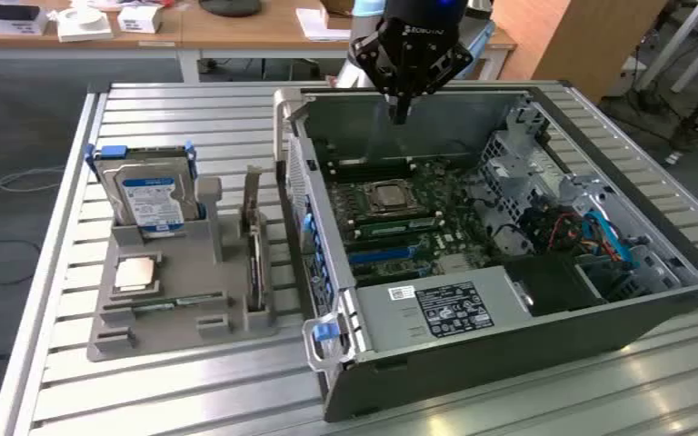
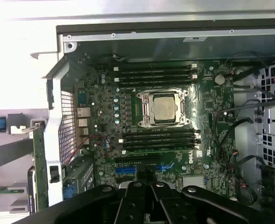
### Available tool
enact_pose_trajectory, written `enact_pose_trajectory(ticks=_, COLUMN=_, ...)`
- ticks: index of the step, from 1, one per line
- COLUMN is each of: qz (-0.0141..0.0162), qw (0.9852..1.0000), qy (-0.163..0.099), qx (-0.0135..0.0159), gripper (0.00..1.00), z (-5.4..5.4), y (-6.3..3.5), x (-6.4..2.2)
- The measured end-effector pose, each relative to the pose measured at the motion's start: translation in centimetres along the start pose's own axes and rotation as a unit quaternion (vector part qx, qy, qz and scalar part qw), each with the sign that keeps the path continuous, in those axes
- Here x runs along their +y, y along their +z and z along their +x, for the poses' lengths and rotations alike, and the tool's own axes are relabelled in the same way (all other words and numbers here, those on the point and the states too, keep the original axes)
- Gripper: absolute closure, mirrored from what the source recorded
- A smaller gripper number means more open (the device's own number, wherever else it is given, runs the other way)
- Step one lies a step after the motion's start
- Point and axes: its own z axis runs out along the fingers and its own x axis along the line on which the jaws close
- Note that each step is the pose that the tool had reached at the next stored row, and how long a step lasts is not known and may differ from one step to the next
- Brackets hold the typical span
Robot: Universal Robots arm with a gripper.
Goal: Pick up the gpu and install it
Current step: 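Reach for the gpu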
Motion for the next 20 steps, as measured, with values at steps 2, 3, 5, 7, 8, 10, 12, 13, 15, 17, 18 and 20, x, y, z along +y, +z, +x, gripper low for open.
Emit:
enact_pose_trajectory(ticks=2, qz=0.0, qw=1.0, qy=0.0, qx=0.0, gripper=0.89, z=0.0, y=0.0, x=0.0)
enact_pose_trajectory(ticks=3, qz=0.0, qw=1.0, qy=0.0, qx=0.0, gripper=0.89, z=0.0, y=0.0, x=0.0)
enact_pose_trajectory(ticks=5, qz=0.0, qw=1.0, qy=0.0, qx=0.0, gripper=0.89, z=0.0, y=0.0, x=0.0)
enact_pose_trajectory(ticks=7, qz=0.0, qw=1.0, qy=0.0, qx=0.0, gripper=0.89, z=0.0, y=0.0, x=0.0)
enact_pose_trajectory(ticks=8, qz=0.0, qw=1.0, qy=0.0, qx=0.0, gripper=0.89, z=0.0, y=0.0, x=0.0)
enact_pose_trajectory(ticks=10, qz=0.0, qw=1.0, qy=0.0, qx=0.0, gripper=0.89, z=0.0, y=0.0, x=0.0)
enact_pose_trajectory(ticks=12, qz=0.0, qw=1.0, qy=0.0, qx=0.0, gripper=0.89, z=0.0, y=0.0, x=0.0)
enact_pose_trajectory(ticks=13, qz=0.0, qw=1.0, qy=0.0, qx=0.0, gripper=0.89, z=0.0, y=0.0, x=0.0)
enact_pose_trajectory(ticks=15, qz=-0.0001, qw=1.0, qy=0.0, qx=-0.0001, gripper=0.89, z=0.1, y=0.02, x=-0.01)
enact_pose_trajectory(ticks=17, qz=0.0, qw=1.0, qy=0.0, qx=0.0, gripper=0.89, z=0.5, y=0.01, x=-0.03)
enact_pose_trajectory(ticks=18, qz=0.0, qw=1.0, qy=0.0, qx=0.0, gripper=0.89, z=0.7, y=0.02, x=-0.05)
enact_pose_trajectory(ticks=20, qz=0.0, qw=1.0, qy=0.0, qx=0.0, gripper=0.89, z=1.0, y=0.02, x=-0.07)
